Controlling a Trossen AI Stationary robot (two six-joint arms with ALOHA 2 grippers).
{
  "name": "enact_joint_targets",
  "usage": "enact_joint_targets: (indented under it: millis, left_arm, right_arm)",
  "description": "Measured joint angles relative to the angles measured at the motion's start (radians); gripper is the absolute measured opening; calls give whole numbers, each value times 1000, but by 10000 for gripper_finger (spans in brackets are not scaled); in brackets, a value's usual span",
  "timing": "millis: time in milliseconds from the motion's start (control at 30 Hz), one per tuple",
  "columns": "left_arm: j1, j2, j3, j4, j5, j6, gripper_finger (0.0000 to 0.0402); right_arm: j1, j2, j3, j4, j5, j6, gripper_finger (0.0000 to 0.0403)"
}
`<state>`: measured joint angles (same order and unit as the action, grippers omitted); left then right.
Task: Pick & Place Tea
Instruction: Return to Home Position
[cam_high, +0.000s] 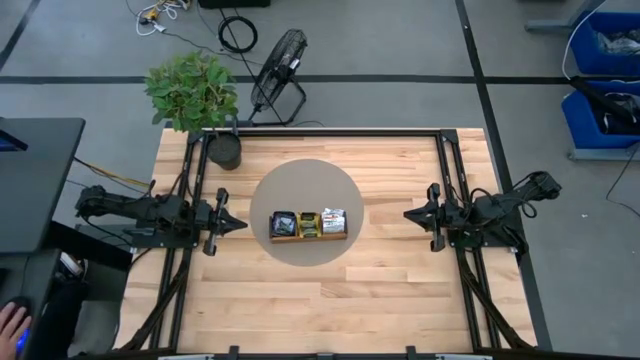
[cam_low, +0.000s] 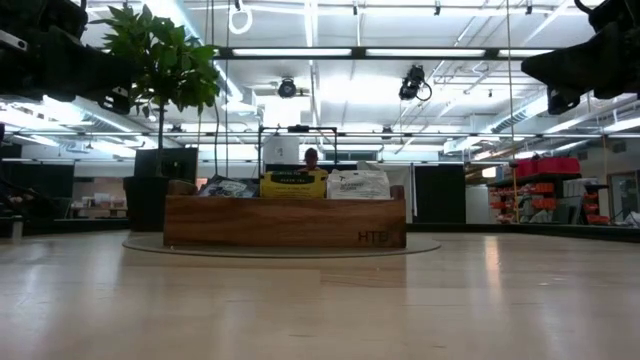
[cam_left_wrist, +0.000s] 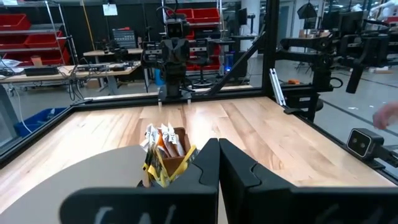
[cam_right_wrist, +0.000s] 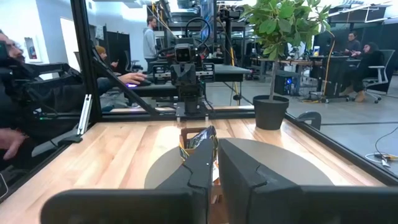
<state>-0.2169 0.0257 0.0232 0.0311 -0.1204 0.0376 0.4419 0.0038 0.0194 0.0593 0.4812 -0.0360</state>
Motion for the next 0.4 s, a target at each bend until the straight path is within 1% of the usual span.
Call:
enact_joint_targets:
  millis: [400]
  left_arm:
    - [0, 0, 1, 2, 0, -1, 3]
  right_arm:
    - [0, 0, 0, 0, 0, 0, 36]
